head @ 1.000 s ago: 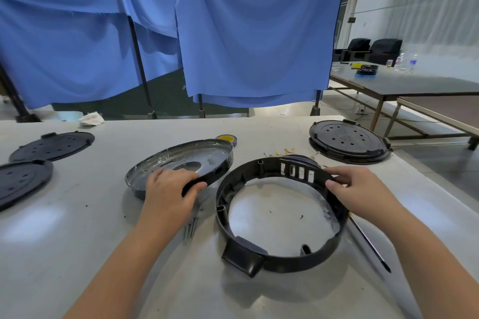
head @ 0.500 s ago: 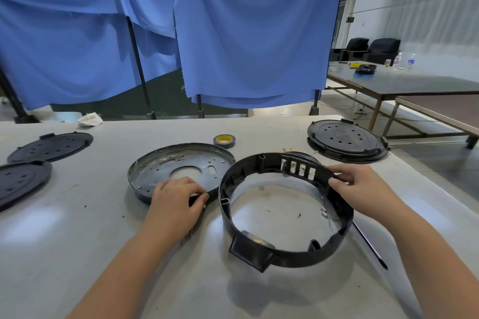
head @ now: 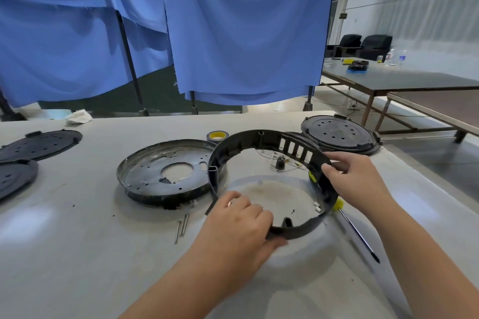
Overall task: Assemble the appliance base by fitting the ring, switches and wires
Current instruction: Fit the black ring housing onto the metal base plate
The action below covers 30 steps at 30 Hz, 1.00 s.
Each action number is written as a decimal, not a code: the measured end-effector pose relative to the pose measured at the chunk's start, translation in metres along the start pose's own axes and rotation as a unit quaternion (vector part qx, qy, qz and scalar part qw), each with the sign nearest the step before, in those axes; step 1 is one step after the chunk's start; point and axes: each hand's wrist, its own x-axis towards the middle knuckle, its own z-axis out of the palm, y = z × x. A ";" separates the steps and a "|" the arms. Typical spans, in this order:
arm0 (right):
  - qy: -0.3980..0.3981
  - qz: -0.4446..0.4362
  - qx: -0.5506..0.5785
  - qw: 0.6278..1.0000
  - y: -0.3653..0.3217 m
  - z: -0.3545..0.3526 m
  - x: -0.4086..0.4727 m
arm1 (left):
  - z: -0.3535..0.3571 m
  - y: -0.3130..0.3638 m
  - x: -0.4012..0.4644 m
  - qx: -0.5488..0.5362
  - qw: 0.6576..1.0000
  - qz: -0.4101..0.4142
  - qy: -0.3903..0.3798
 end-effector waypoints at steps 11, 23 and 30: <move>0.029 -0.043 0.283 0.958 -0.004 -0.003 0.001 | -0.010 -0.015 0.000 -0.153 0.978 -0.042 0.137; -0.214 -0.111 -0.220 0.945 0.011 -0.003 -0.002 | -0.036 -0.051 -0.001 -0.506 0.732 -0.331 0.312; -0.221 -0.111 -0.258 0.934 0.011 -0.001 0.000 | -0.036 -0.061 0.001 -0.613 0.612 -0.408 0.288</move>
